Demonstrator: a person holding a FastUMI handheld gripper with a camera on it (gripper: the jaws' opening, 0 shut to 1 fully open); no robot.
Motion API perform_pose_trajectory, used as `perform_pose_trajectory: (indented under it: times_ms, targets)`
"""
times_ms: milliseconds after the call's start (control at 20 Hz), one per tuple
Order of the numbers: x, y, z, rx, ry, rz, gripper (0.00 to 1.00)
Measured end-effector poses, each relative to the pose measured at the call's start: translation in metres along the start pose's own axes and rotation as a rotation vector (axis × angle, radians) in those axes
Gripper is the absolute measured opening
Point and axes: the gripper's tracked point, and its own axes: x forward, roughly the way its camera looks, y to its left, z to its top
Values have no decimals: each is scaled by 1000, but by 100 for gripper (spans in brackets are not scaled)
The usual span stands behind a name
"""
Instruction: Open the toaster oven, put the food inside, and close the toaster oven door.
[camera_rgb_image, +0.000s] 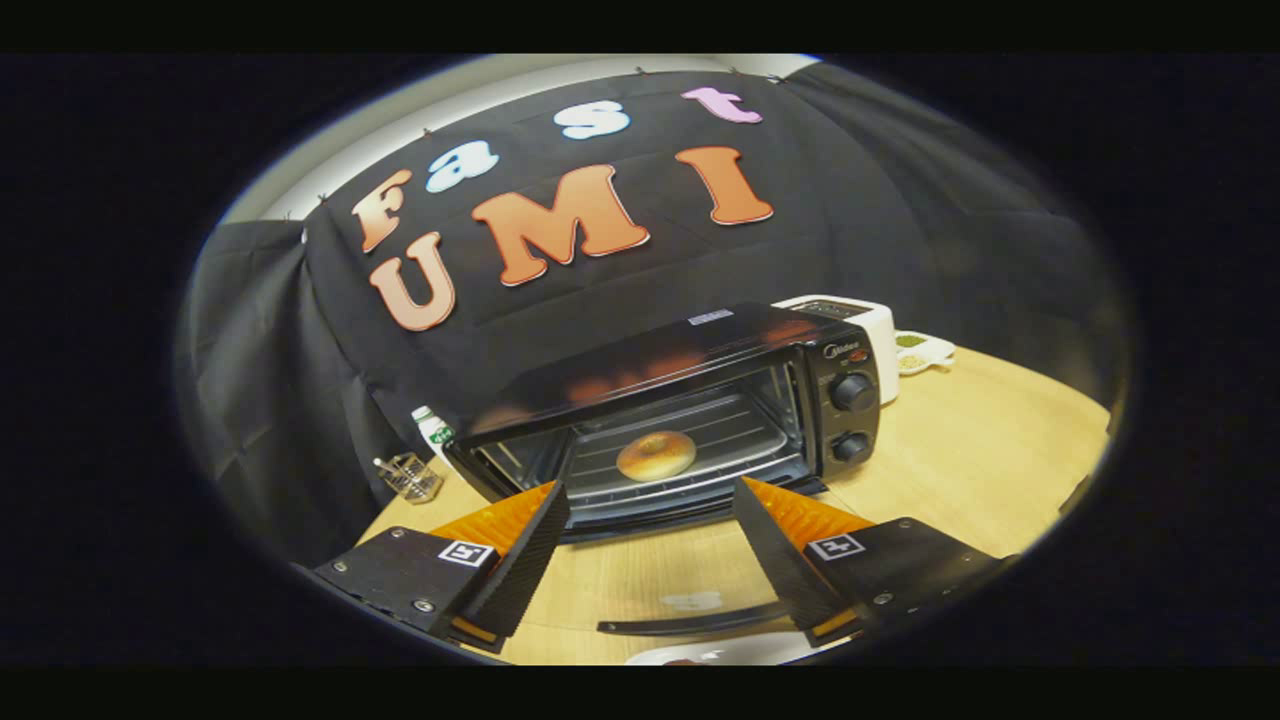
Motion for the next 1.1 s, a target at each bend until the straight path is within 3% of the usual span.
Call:
perform_pose_trajectory:
  times_ms: [350, 750, 1100]
  targets:
    - [-49, -25, -32, -175, 1, -75, 98]
    - [-64, -41, -101, -209, 122, -100, 98]
    - [-49, -39, -127, -223, 175, -101, 99]
